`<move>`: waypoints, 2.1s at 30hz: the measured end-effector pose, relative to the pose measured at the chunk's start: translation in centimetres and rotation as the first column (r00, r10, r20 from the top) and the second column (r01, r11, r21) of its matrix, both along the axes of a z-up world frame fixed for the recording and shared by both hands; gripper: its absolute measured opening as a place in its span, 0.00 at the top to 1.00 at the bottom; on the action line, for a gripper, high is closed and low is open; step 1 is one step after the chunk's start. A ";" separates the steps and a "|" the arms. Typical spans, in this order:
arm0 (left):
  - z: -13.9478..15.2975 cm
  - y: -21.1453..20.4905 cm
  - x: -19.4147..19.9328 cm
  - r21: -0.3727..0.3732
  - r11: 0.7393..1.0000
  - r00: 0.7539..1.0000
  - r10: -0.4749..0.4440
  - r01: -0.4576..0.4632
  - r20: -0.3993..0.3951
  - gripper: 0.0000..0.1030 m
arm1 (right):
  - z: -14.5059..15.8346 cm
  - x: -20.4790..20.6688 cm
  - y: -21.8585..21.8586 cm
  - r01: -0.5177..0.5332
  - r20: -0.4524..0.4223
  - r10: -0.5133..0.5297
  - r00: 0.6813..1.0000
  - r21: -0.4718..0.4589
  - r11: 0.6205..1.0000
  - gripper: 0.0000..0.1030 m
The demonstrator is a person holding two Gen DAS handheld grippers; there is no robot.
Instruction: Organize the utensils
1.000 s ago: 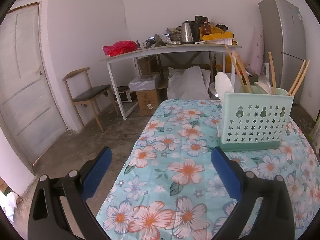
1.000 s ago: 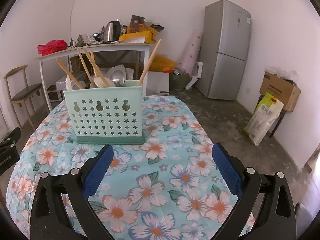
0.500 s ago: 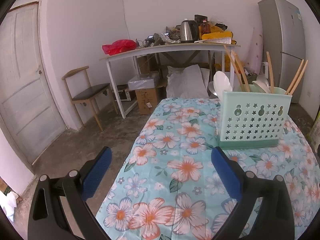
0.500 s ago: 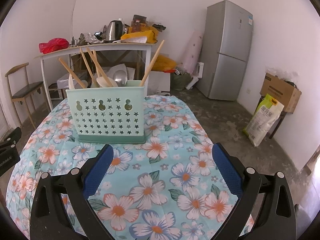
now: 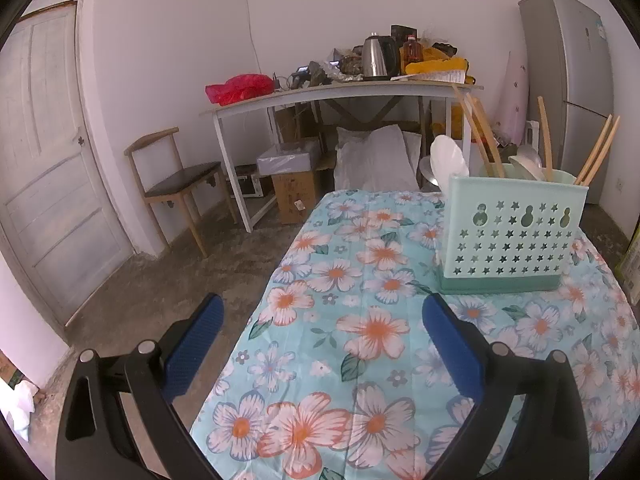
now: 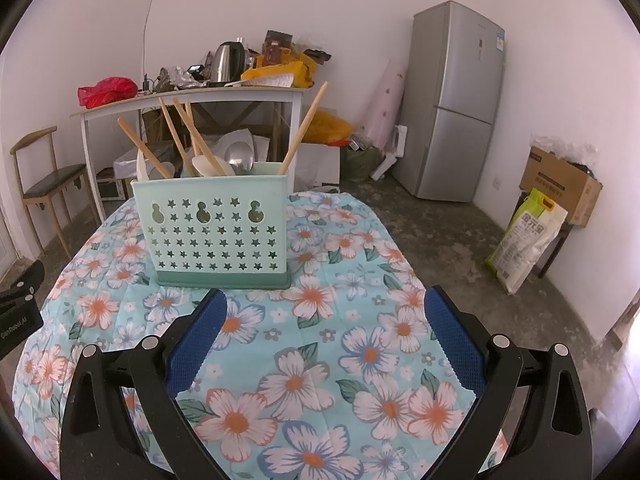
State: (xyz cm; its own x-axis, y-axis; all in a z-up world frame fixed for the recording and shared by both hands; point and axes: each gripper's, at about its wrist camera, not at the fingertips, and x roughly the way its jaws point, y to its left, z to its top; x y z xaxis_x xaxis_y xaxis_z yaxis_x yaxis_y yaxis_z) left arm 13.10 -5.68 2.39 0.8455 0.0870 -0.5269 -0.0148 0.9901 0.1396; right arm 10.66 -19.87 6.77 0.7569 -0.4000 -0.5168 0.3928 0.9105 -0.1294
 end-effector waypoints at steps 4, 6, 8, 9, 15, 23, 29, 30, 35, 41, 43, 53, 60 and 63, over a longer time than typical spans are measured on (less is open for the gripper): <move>-0.2 0.1 0.2 0.004 1.000 1.000 0.004 -0.004 -0.002 0.05 | 0.0 0.0 -0.1 -0.001 -0.002 0.001 1.000 -0.001 1.000 0.08; -0.3 0.1 0.3 0.004 1.000 1.000 0.005 -0.005 -0.004 0.06 | 0.0 0.1 0.0 0.000 0.000 0.000 1.000 -0.001 1.000 0.08; -0.3 0.1 0.3 0.003 1.000 1.000 0.004 -0.004 -0.004 0.05 | 0.0 0.1 -0.1 -0.001 -0.001 0.001 1.000 -0.002 1.000 0.08; -0.3 0.1 0.3 0.005 1.000 1.000 0.003 -0.003 -0.003 0.05 | 0.0 0.1 -0.1 -0.001 -0.002 0.001 1.000 -0.002 1.000 0.08; -0.4 0.1 0.4 0.007 1.000 1.000 0.001 -0.001 -0.007 0.05 | 0.0 0.1 0.0 -0.001 -0.003 0.001 1.000 -0.001 1.000 0.08; -0.5 0.1 0.5 0.005 1.000 1.000 0.001 -0.001 -0.008 0.05 | 0.0 0.2 0.0 -0.001 -0.002 0.001 1.000 -0.001 1.000 0.08; -0.5 0.0 0.6 0.005 1.000 1.000 0.000 0.000 -0.010 0.05 | 0.0 0.2 -0.1 0.000 -0.002 0.000 1.000 -0.002 1.000 0.08; -0.6 0.0 0.6 0.005 1.000 1.000 0.000 0.000 -0.011 0.05 | 0.0 0.2 -0.1 -0.001 -0.001 0.001 1.000 -0.002 1.000 0.08; -0.6 0.0 0.5 0.004 1.000 1.000 -0.001 0.001 -0.010 0.05 | 0.1 0.2 -0.1 -0.001 -0.002 0.001 1.000 -0.002 1.000 0.08; -0.6 -0.1 0.5 0.004 1.000 1.000 0.000 0.000 -0.011 0.05 | 0.1 0.2 -0.1 -0.002 -0.003 0.002 1.000 -0.003 1.000 0.08; -0.6 0.0 0.5 0.003 1.000 1.000 0.000 0.000 -0.012 0.05 | 0.2 0.1 -0.1 -0.003 -0.001 0.003 1.000 -0.003 1.000 0.08; -0.5 0.1 0.4 0.002 1.000 1.000 -0.001 0.001 -0.013 0.05 | 0.3 0.0 -0.1 -0.004 -0.001 0.004 1.000 -0.003 1.000 0.08; -0.6 -0.1 0.2 0.003 1.000 1.000 -0.001 0.001 -0.014 0.05 | 0.4 0.0 -0.1 -0.004 0.000 0.004 1.000 -0.003 1.000 0.08; -0.6 -0.1 0.1 0.004 1.000 1.000 -0.002 0.002 -0.014 0.05 | 0.4 -0.1 -0.1 -0.004 -0.001 0.004 1.000 -0.003 1.000 0.08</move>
